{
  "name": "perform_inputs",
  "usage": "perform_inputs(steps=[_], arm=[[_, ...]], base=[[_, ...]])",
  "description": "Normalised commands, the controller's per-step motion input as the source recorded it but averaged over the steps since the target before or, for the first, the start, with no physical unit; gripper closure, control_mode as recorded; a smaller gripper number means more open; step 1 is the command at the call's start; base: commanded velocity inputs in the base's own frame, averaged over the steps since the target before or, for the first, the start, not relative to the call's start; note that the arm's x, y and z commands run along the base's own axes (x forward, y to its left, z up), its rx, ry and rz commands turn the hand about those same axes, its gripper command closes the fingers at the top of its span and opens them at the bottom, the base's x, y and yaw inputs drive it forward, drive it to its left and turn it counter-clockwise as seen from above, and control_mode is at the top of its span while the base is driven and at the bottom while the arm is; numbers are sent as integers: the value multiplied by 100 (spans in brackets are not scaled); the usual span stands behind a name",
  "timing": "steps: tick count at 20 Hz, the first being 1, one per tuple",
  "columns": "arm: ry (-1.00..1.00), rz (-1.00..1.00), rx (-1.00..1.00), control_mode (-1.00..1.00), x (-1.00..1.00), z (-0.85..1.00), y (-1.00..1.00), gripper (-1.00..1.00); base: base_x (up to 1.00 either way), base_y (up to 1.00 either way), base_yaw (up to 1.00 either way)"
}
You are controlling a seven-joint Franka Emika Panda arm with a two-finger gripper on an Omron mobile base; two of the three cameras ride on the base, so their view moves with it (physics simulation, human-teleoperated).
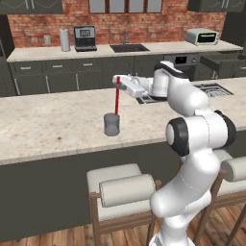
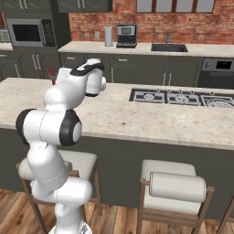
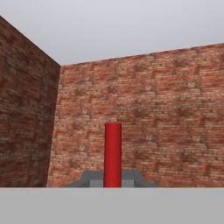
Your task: Take a straw from the drawer in front and place it inside the glass cup on the dining counter.
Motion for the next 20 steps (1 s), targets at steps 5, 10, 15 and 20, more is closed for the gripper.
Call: perform_inputs(steps=[5, 10, 15, 20], arm=[[4, 0, 0, -100, 19, -24, 0, 100], [3, 0, 0, -100, 22, -21, 0, 100], [3, 0, 0, -100, 18, -24, 0, 100], [2, 0, 0, -100, 18, -21, 0, 100]], base=[[0, 0, 0], [0, 0, 0], [0, 0, 0], [0, 0, 0]])
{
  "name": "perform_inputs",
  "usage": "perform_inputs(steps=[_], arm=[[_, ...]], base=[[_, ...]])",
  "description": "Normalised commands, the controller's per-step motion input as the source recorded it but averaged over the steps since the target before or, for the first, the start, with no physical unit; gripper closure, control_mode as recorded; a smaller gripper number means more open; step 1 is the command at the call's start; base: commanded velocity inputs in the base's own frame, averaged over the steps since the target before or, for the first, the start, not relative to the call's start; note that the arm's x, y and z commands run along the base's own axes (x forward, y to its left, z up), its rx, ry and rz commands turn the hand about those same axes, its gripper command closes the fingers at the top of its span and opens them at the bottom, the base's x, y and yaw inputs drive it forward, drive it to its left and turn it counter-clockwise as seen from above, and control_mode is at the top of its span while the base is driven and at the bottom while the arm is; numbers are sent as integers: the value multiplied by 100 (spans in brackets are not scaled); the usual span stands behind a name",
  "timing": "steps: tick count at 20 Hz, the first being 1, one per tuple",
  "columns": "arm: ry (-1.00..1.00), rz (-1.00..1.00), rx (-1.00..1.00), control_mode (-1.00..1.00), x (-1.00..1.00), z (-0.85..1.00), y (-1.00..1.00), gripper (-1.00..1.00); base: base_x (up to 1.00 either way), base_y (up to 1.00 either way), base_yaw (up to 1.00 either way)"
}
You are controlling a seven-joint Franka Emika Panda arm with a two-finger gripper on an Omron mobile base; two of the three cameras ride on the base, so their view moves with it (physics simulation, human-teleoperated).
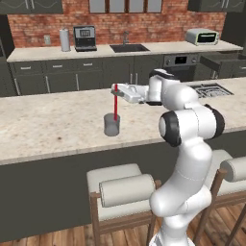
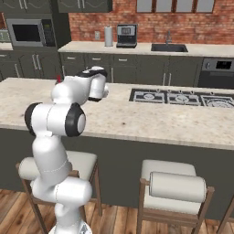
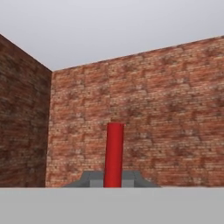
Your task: Take a straw from the drawer in front and place it inside the glass cup on the dining counter.
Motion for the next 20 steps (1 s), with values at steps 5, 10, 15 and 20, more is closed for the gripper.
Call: perform_inputs(steps=[5, 10, 15, 20], arm=[[1, 0, 0, -100, 24, -16, 0, 100], [1, 0, 0, -100, 29, -11, 3, 100], [0, 0, 0, -100, 21, 0, 12, 100], [0, 0, 0, -100, 15, 0, 22, 100]], base=[[0, 0, 0], [0, 0, 0], [0, 0, 0], [0, 0, 0]])
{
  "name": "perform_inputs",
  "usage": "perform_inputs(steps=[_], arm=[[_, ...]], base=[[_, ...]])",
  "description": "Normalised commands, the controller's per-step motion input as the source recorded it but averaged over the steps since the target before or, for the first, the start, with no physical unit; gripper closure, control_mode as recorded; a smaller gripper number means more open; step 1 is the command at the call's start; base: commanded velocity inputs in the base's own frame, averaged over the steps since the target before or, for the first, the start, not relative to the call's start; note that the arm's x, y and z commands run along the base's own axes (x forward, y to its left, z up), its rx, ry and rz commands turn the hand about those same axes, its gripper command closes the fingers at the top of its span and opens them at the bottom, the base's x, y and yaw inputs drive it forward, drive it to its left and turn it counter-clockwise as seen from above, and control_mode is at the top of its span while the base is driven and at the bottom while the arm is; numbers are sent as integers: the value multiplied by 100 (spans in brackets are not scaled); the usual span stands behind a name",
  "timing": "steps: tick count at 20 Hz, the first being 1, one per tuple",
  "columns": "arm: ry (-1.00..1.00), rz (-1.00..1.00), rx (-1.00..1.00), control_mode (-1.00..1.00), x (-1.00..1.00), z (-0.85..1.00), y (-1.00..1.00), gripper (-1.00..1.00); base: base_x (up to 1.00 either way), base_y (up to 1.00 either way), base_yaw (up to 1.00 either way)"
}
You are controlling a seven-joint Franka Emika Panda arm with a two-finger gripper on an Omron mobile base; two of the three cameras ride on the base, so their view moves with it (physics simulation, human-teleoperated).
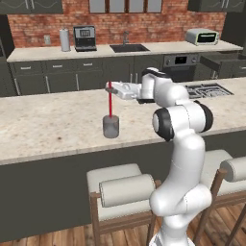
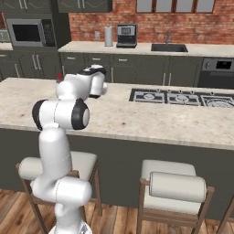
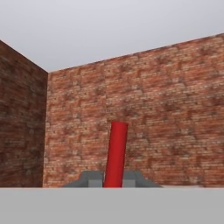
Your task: Take a straw from the drawer in front and place it inside the glass cup on the dining counter.
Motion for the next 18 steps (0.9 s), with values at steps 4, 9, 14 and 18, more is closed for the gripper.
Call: perform_inputs(steps=[4, 9, 14, 18], arm=[[0, 0, 0, -100, 13, 0, 17, 100], [0, 0, 0, -100, 7, 0, 2, 100], [0, 0, 0, -100, -6, -1, -1, 100], [0, 0, -1, -100, -34, 0, -18, 100]], base=[[0, 0, 0], [0, 0, 0], [0, 0, 0], [0, 0, 0]])
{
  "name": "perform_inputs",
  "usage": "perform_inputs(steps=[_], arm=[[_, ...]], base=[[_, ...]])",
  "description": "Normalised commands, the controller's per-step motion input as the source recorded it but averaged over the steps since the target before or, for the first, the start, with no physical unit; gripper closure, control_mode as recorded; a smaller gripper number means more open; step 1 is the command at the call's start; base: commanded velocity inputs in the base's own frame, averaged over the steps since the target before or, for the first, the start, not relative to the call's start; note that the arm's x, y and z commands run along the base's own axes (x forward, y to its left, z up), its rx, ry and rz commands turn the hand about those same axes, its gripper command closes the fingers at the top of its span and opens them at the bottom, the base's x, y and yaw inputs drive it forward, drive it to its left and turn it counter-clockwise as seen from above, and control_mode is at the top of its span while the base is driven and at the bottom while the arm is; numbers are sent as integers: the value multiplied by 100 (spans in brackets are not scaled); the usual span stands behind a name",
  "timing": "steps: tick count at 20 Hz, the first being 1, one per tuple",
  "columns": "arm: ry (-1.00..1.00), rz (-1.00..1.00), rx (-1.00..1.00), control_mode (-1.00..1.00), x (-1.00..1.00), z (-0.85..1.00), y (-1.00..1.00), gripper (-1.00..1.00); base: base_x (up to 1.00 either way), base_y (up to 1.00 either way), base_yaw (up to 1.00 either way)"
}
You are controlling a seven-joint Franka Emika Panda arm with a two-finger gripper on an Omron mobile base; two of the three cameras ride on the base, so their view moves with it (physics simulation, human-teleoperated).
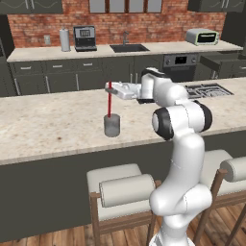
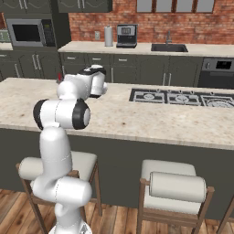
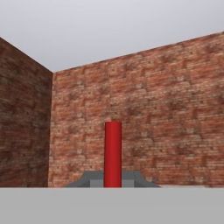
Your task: Take a straw from the drawer in front and place it inside the glass cup on the dining counter.
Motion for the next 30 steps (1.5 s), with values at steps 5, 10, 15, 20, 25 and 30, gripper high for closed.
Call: perform_inputs(steps=[5, 10, 15, 20, 25, 30], arm=[[0, 0, -1, -100, -34, -6, -21, 100], [0, 0, -1, -100, -21, -14, -9, 100], [0, 0, 0, -100, 0, -10, 0, 100], [0, 0, 0, -100, 0, -4, 0, 100], [0, 0, 0, -100, 0, -14, 0, 100], [0, 0, 0, -100, 0, -21, 0, 100]], base=[[0, 0, 0], [0, 0, 0], [0, 0, 0], [0, 0, 0], [0, 0, 0], [0, 0, 0]])
